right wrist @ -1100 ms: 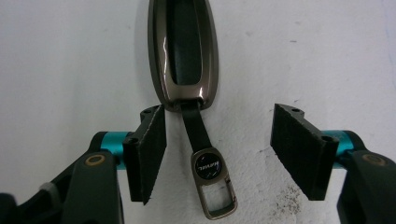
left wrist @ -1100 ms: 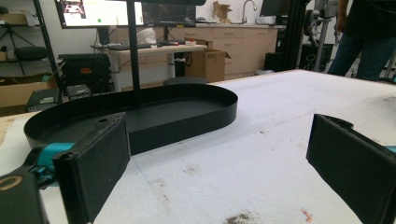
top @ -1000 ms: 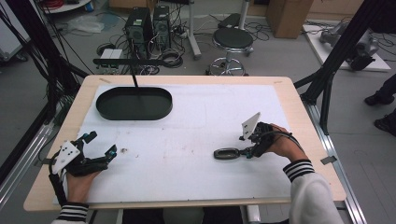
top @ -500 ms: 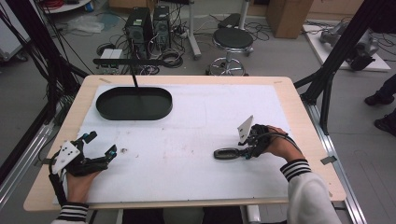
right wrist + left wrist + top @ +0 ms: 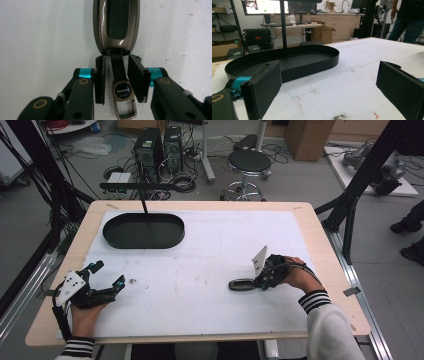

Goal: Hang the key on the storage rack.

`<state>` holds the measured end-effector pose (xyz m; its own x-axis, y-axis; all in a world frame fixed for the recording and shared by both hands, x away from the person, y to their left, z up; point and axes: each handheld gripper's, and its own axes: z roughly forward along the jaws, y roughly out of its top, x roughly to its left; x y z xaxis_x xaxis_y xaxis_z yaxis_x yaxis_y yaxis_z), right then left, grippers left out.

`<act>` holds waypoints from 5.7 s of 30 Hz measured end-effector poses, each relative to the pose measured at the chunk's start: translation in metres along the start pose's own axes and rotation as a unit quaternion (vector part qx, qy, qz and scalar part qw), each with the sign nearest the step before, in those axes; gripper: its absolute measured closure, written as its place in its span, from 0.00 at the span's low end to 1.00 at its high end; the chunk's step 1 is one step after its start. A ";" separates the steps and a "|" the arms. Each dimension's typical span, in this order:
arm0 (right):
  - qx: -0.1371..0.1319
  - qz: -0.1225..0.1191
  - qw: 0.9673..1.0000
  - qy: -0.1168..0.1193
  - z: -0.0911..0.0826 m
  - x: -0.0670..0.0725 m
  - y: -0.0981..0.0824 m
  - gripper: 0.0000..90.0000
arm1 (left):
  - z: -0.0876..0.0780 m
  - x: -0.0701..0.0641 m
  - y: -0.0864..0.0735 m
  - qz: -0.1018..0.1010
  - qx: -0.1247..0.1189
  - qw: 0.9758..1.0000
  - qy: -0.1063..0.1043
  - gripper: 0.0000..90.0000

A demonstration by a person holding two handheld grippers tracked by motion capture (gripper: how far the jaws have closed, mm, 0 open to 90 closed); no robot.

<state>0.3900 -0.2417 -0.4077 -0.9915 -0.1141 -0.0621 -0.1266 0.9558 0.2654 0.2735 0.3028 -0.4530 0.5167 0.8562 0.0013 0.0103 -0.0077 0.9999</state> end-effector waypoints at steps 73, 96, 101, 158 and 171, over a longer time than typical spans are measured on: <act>-0.293 -0.021 0.955 -0.050 -0.053 -0.004 0.088 0.94 | 0.085 -0.041 0.088 0.025 0.105 0.958 -0.265 0.08; -0.373 -0.001 0.927 -0.046 -0.060 -0.010 0.116 0.93 | 0.128 -0.072 0.096 0.039 0.129 0.934 -0.331 0.08; -0.390 0.002 0.920 -0.045 -0.061 -0.011 0.118 0.93 | 0.141 -0.083 0.100 0.049 0.140 0.925 -0.351 0.08; -0.418 0.000 0.908 -0.038 -0.061 -0.011 0.119 0.93 | 0.171 -0.125 0.099 0.078 0.189 0.895 -0.396 0.54; -0.440 0.100 0.885 -0.118 -0.053 -0.008 0.115 0.00 | 0.167 -0.127 0.100 0.085 0.208 0.897 -0.380 0.54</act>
<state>0.3817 -0.1452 -0.3260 -0.9763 0.1912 -0.1010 -0.0265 0.3577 0.9335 0.3523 0.1068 -0.3555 0.9740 0.2264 -0.0128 0.1122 -0.4321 0.8948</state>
